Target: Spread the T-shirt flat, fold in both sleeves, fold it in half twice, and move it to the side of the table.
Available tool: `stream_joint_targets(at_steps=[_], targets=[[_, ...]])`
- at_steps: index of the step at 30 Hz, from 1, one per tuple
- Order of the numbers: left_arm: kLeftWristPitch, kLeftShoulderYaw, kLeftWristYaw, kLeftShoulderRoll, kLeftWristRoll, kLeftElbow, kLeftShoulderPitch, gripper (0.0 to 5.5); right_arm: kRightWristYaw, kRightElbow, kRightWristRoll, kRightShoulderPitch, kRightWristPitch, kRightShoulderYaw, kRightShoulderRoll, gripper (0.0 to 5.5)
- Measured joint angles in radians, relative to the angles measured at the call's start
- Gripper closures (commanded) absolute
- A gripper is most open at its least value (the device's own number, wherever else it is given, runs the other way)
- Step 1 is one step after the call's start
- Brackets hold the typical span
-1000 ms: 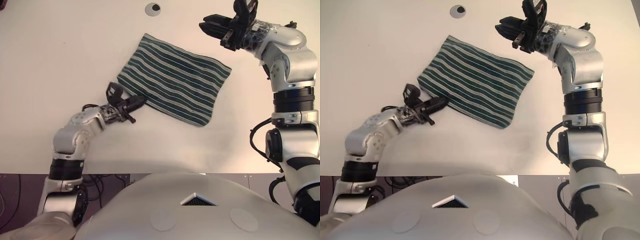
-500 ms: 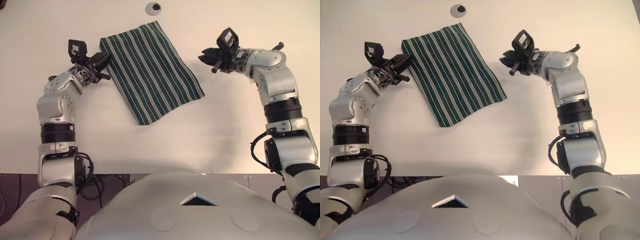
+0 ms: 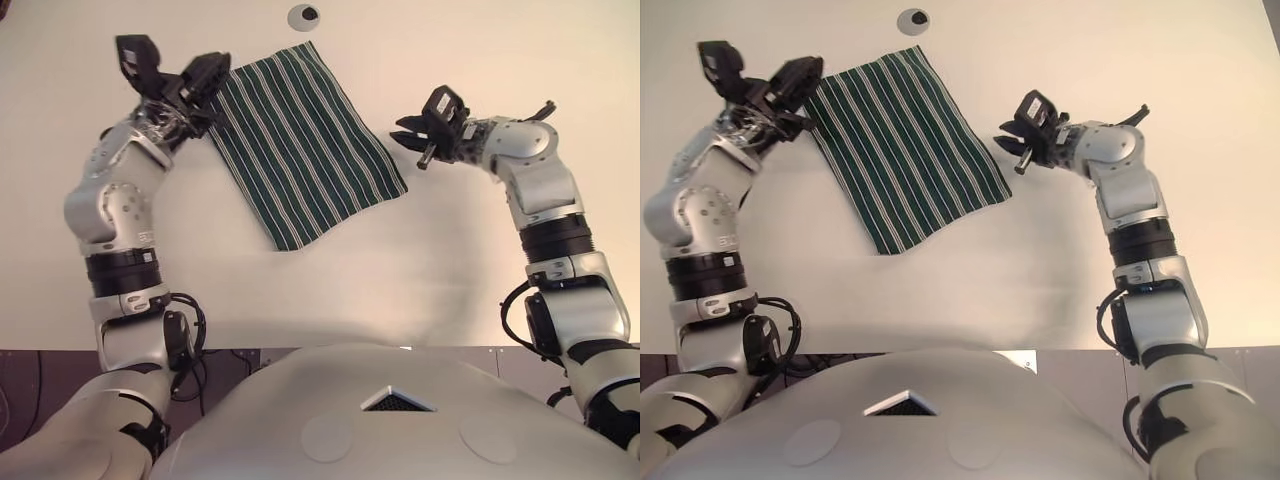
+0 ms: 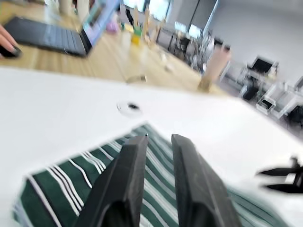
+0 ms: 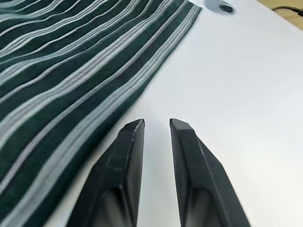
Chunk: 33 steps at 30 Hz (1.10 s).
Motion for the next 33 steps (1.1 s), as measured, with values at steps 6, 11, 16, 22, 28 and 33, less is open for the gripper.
stream_joint_targets(at_steps=[6, 11, 16, 22, 28, 33], targets=[[0.022, 0.058, 0.077, -0.02, -0.017, -0.112, 0.187, 4.6, 0.035, 0.064, -0.057, -0.015, -0.142, 0.071, 0.009, 4.54], [0.017, 0.064, 0.106, -0.039, -0.005, -0.117, 0.26, 4.6, 0.018, 0.176, -0.12, -0.061, -0.247, 0.135, 0.078, 4.54], [-0.004, 0.041, 0.106, -0.056, 0.026, -0.1, 0.297, 4.6, 0.077, 0.209, -0.154, -0.075, -0.371, 0.186, 0.051, 4.54], [-0.016, 0.025, 0.105, -0.066, 0.044, -0.103, 0.328, 4.6, 0.308, 0.029, -0.05, 0.041, -0.328, 0.172, -0.158, 4.54], [-0.017, 0.008, 0.105, -0.069, 0.053, -0.118, 0.36, 4.6, 0.473, -0.316, 0.132, 0.26, -0.041, 0.154, -0.289, 4.54], [-0.006, -0.014, 0.094, -0.041, 0.069, -0.147, 0.37, 4.6, 0.335, -0.382, 0.162, 0.312, 0.018, 0.094, -0.23, 4.54]])
